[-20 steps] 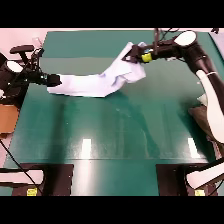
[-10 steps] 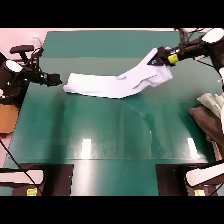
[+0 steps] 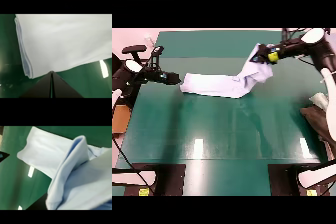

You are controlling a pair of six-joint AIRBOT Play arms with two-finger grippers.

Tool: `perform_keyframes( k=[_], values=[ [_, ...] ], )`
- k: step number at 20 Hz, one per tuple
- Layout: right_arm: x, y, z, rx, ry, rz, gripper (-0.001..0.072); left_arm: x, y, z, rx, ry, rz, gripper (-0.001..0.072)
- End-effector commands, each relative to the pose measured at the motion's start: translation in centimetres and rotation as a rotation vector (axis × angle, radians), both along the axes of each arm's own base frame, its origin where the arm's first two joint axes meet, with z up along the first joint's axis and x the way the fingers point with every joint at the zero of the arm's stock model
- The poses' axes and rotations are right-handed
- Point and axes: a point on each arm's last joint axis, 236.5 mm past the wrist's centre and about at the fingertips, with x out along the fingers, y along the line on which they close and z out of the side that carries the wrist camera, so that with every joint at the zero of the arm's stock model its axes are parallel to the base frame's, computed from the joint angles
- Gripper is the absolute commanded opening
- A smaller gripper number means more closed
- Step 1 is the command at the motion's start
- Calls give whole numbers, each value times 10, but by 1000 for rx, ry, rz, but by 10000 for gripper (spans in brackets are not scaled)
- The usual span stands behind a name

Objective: Fold the shirts.

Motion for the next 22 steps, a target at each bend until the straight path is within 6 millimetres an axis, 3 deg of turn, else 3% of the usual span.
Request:
perform_keyframes(
  k=[1, 8, 11, 14, 21, 22],
  values=[
    [15, 52, 5, 64, -59, -53, 20, 3, -5, -1, 6, -13, -4, 25],
    [48, 145, -41, 158, 10, -74, 20, 3, -5, -1, 6, -12, -4, 25],
    [58, 161, -74, 216, 74, -149, 21, 3, -5, -1, 5, -12, -4, 25],
    [51, 172, -91, 245, 124, -169, 21, 3, -5, -1, 4, -12, -3, 26],
    [39, 199, -52, 310, 93, -113, 38, 3, -6, -1, -4, -9, 0, 26],
    [34, 205, -46, 343, 111, -106, 173, 3, -6, -1, -6, -6, 0, 25]
  ],
)
